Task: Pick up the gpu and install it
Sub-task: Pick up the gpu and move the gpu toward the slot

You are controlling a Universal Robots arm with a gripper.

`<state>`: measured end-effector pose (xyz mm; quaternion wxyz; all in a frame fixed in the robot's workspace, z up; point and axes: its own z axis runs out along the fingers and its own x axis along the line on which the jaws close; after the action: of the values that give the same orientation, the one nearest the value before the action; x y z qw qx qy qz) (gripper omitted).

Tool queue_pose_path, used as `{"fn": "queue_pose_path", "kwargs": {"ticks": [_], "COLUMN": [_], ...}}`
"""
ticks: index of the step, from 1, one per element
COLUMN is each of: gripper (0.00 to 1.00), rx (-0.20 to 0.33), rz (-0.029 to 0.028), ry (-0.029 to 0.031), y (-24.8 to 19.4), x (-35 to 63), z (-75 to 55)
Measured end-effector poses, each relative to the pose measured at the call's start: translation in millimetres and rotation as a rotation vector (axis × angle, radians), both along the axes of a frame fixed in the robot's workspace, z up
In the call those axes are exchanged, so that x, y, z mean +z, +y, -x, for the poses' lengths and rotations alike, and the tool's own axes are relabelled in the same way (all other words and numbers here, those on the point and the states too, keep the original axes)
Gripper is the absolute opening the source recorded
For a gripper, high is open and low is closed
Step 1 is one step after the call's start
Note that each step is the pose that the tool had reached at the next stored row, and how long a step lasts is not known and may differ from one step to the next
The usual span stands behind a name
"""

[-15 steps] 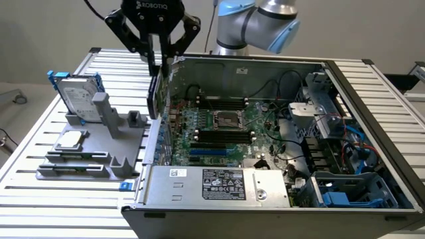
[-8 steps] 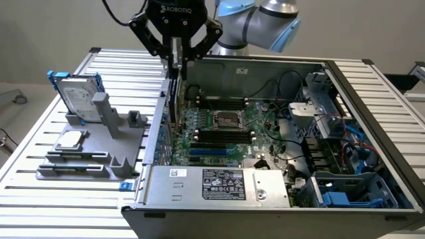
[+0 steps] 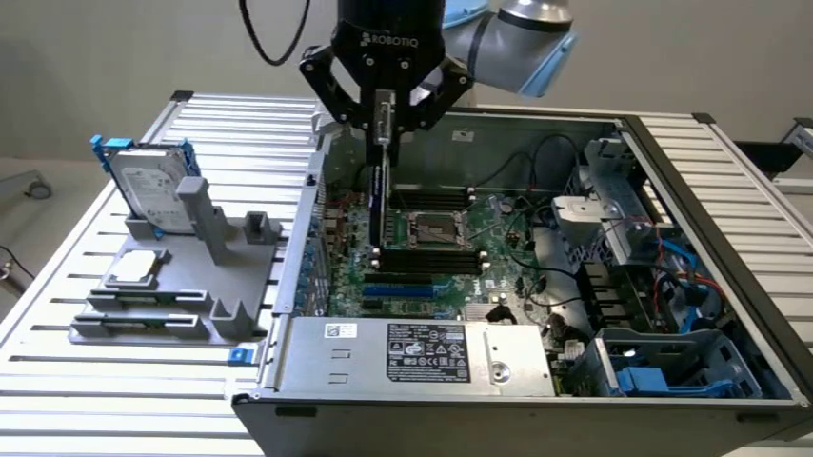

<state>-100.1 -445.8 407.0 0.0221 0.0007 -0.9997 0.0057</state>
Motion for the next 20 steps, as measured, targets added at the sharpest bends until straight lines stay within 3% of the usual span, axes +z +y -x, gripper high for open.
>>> {"fn": "queue_pose_path", "kwargs": {"ticks": [14, 20], "gripper": [0.27, 0.27], "rx": [-0.001, -0.005], "rz": [0.001, 0.0009], "ry": [0.0, 0.0001], "y": [3.4, 4.6], "x": [-24.8, -28.4], "z": [-62.1, -69.4]}}
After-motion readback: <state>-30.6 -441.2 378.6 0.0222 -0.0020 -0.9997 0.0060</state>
